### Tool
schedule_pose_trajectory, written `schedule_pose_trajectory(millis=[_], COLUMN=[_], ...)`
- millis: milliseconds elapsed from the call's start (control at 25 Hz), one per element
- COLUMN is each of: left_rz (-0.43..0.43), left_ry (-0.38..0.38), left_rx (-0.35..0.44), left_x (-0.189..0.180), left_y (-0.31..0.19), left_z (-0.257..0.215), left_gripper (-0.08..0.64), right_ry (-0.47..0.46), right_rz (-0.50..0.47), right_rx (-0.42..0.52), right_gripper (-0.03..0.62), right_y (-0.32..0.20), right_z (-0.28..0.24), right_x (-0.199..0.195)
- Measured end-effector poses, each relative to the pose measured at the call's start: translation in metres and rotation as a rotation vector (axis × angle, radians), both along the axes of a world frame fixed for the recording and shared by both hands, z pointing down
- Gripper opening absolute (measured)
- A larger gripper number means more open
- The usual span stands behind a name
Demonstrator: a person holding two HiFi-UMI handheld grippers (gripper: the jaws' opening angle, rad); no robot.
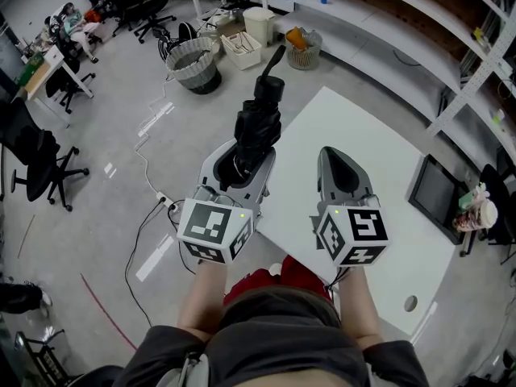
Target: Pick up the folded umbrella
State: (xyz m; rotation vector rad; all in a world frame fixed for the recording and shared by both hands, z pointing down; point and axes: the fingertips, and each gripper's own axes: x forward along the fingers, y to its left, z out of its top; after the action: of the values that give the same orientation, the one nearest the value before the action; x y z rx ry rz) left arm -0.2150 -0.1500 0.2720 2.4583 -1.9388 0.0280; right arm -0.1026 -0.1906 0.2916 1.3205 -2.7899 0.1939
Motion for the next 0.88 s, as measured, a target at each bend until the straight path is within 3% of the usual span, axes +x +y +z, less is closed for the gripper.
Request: schedule_pose_trajectory(millis=[880], left_rz=[-0.04], left_ry=[0.005], left_rx=[0.002], left_x=[-0.004], left_y=[0.047], left_z=[0.006], left_gripper=[0.212], right_ry=[0.028], right_rz=[-0.051], right_rx=[0.05], right_gripper=[0.018], right_y=[0.04], right_z=[-0.007], right_x=[-0.003])
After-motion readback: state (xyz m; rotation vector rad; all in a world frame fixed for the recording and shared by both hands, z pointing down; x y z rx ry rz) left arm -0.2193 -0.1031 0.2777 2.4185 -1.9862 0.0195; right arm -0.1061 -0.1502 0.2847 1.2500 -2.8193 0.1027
